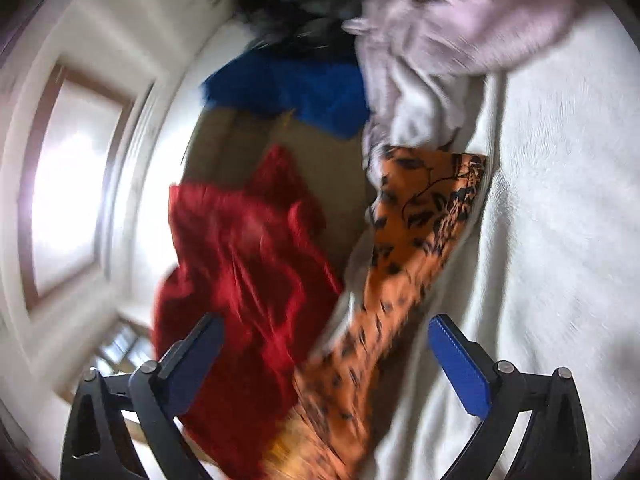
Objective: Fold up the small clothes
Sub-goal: 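Grasp the blouse sleeve cuff beside the pink cloth with the right tool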
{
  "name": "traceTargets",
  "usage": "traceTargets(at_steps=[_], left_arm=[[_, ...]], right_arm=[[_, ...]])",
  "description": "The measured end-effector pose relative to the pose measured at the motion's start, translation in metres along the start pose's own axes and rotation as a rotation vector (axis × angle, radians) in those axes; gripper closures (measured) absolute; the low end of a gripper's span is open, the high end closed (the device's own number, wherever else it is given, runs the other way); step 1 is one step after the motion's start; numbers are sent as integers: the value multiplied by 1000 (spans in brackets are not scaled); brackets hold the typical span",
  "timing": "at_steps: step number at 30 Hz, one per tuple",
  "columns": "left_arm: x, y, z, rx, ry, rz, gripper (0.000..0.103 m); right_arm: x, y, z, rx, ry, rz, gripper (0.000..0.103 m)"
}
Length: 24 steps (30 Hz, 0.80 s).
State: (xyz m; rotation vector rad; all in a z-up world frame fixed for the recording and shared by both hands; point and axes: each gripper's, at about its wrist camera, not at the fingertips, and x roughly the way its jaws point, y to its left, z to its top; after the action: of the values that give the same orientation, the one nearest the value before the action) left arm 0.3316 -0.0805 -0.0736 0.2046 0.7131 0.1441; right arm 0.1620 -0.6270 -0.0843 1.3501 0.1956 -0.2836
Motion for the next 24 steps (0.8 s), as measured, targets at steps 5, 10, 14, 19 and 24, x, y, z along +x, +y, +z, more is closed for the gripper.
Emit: traceTargets(at_steps=[5, 10, 14, 19, 24], left_arm=[[22, -27, -5, 84, 58, -32, 0], [17, -50, -12, 155, 50, -78, 0], [12, -56, -14, 173, 53, -103, 0], [9, -58, -14, 177, 39, -112, 0], [13, -59, -16, 189, 51, -110, 0]], right_arm=[[44, -8, 6, 3, 22, -23, 7], [76, -18, -1, -34, 71, -121, 21], [84, -23, -1, -41, 62, -131, 26], [101, -24, 2, -70, 51, -155, 52], [104, -35, 4, -52, 43, -202, 55]])
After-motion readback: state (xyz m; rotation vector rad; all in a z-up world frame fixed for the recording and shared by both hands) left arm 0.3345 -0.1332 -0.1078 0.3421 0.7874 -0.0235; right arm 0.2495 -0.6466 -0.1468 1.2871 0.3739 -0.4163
